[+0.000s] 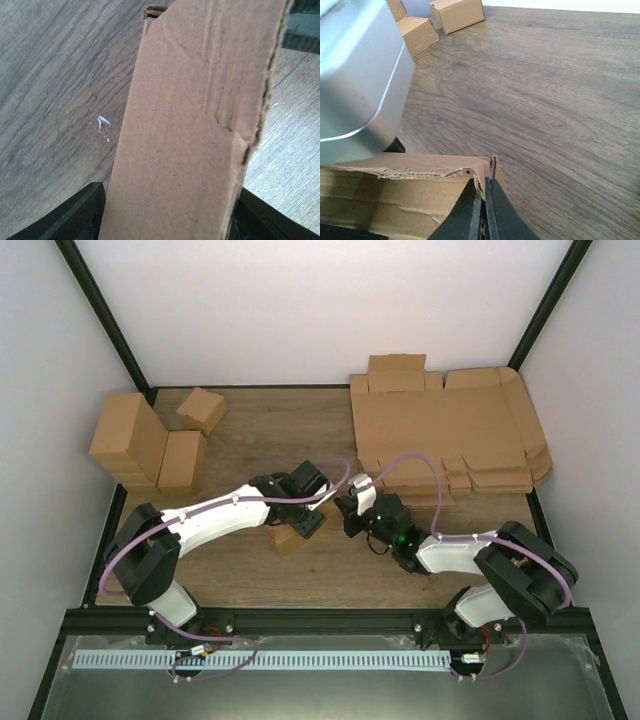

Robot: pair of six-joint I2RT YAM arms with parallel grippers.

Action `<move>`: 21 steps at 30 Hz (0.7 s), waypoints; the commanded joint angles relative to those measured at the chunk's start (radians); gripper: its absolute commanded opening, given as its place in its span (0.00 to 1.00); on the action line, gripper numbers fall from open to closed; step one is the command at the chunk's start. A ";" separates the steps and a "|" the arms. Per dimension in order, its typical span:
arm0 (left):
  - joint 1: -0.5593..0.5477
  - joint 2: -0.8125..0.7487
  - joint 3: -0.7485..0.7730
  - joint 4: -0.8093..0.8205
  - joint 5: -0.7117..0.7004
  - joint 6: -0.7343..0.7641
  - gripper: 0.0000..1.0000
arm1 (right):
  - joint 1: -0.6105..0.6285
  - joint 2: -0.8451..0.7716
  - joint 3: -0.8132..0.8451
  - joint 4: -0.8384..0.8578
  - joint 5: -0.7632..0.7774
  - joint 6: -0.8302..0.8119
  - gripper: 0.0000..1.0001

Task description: Fold the paper box

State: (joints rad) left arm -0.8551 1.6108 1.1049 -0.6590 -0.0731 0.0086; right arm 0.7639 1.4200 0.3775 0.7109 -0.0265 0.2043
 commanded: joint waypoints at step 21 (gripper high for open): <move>-0.015 0.041 0.018 -0.001 -0.030 0.046 0.76 | -0.061 -0.264 0.017 -0.367 -0.132 -0.048 0.29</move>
State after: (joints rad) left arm -0.8688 1.6299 1.1053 -0.6487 -0.0971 0.0418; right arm 0.7586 1.1706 0.3634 0.3653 -0.0723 0.1947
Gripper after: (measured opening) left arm 0.729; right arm 0.286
